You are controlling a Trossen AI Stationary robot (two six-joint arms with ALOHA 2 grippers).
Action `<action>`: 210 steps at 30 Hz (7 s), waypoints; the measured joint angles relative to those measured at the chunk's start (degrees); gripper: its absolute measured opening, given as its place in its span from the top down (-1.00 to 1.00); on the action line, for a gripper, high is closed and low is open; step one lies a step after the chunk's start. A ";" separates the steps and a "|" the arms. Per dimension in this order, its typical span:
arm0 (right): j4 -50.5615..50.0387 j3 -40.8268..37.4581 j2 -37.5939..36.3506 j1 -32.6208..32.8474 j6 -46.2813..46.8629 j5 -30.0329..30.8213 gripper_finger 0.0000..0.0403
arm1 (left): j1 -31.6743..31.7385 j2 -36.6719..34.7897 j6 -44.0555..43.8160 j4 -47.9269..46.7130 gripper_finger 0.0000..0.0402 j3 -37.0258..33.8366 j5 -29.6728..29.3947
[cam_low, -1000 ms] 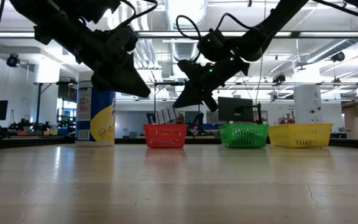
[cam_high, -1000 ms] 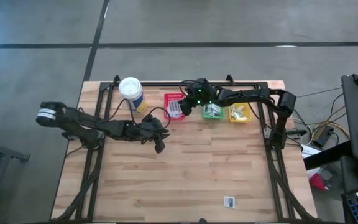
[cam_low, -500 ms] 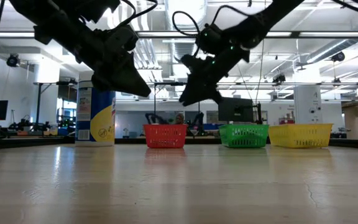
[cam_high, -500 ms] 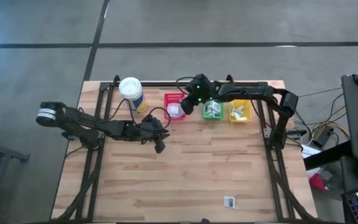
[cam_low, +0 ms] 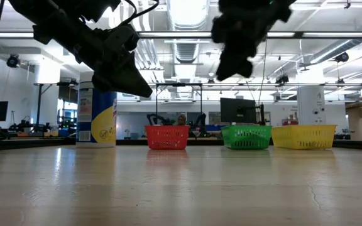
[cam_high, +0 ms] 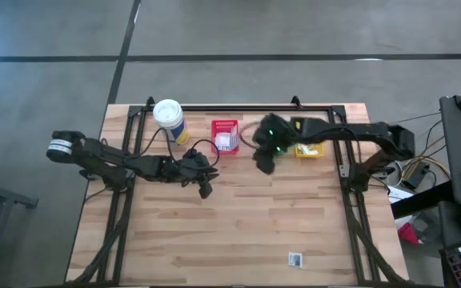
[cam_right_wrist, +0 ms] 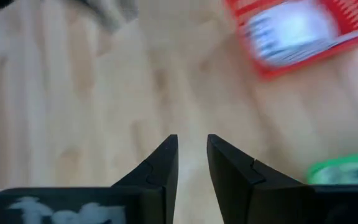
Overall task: Pick & Place First Aid Supplies
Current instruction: Put the alcohol pad in the green bin
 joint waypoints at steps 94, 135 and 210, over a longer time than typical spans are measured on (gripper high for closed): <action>24.13 -31.51 4.09 50.43 22.87 9.29 0.74 | 0.01 0.02 -3.94 -0.48 0.53 -0.85 -0.04; 6.40 -27.13 -5.72 31.56 -2.36 19.51 0.74 | 0.04 0.04 -3.14 -0.63 0.53 -0.85 -0.09; 1.08 -23.16 -2.78 35.50 14.02 21.10 0.96 | 0.02 0.04 -3.15 -1.93 0.53 -0.85 -0.25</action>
